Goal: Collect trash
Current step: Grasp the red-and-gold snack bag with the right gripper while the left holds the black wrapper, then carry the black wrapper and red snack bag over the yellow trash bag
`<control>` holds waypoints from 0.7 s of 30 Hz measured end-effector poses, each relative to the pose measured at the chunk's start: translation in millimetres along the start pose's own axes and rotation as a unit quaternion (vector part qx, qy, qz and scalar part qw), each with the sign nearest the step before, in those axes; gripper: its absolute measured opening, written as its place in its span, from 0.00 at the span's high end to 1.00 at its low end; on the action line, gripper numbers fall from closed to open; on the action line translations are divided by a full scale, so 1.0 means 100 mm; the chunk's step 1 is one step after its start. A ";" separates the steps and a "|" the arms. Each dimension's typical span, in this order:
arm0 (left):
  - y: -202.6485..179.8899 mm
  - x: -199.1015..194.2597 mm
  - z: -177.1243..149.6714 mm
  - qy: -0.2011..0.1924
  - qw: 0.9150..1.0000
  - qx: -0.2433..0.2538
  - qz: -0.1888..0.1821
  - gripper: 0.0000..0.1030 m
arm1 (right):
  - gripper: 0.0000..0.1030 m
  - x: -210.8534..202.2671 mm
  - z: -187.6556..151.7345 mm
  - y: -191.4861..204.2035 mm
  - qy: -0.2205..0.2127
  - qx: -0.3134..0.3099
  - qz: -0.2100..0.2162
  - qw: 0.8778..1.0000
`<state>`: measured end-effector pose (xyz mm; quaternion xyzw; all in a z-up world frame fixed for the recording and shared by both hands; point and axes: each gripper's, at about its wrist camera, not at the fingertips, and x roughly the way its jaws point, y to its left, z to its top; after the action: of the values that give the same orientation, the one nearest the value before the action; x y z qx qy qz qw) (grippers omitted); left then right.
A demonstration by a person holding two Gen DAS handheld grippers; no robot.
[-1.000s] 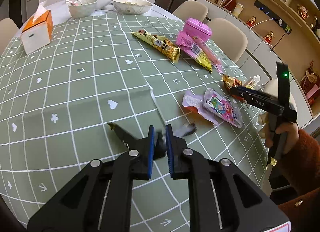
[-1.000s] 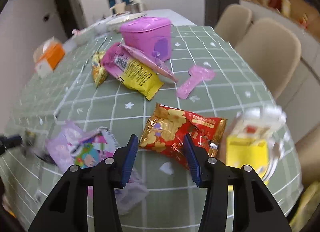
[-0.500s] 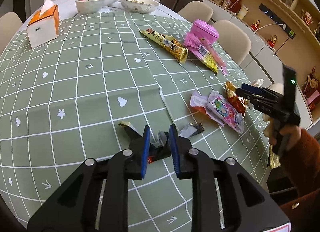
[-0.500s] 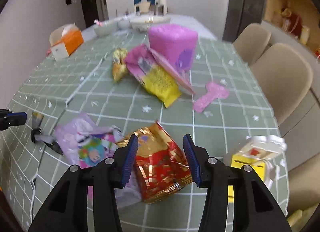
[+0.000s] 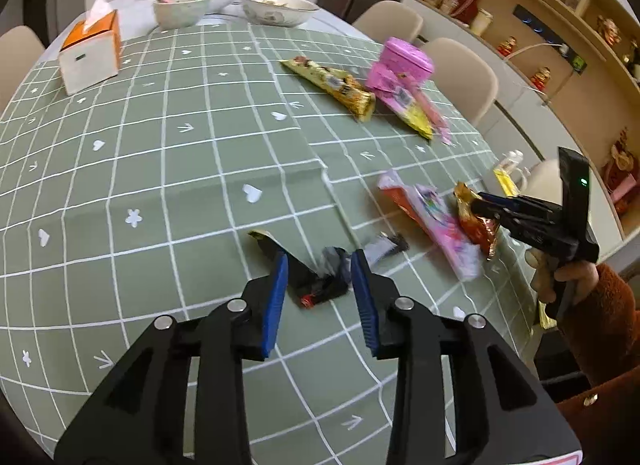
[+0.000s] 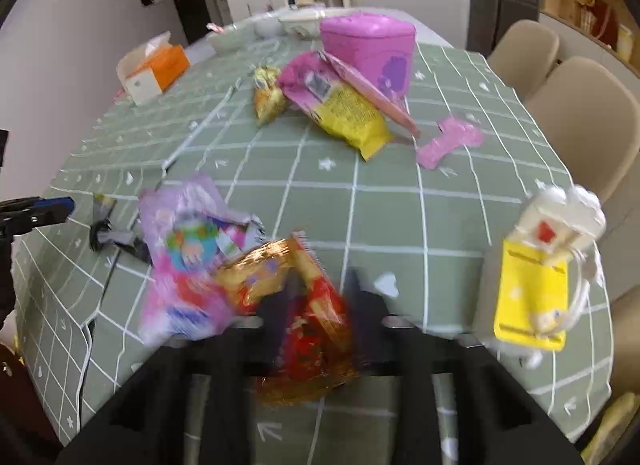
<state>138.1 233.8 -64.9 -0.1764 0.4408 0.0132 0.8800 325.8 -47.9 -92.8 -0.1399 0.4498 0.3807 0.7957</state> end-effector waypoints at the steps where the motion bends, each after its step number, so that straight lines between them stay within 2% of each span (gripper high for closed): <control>1: -0.02 -0.01 -0.02 0.001 1.000 0.006 -0.005 0.65 | 0.82 -0.06 -0.02 0.01 -0.005 0.007 -0.004 1.000; 5: -0.11 -0.05 -0.11 -0.001 0.999 0.035 -0.008 0.59 | 0.85 -0.32 -0.07 0.05 -0.032 0.037 -0.005 0.999; 7: -0.13 -0.04 -0.13 -0.003 0.999 0.044 0.009 0.58 | 0.85 -0.47 -0.09 0.09 -0.047 0.055 -0.007 0.997; 12: -0.11 0.06 -0.10 0.010 1.000 -0.012 0.014 0.58 | 0.85 -0.73 -0.15 0.18 -0.066 0.082 -0.032 0.994; 17: -0.15 0.23 -0.07 0.009 0.997 -0.050 0.062 0.57 | 0.85 -0.93 -0.27 0.23 -0.076 0.098 -0.052 0.991; 21: -0.23 0.40 -0.07 0.017 0.993 -0.053 0.106 0.57 | 0.85 -1.06 -0.38 0.26 -0.071 0.091 -0.061 0.991</control>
<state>160.9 204.9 -93.3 -0.1753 0.4705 0.1271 0.8554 251.8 -102.7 -23.8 -0.0671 0.4149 0.2978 0.8571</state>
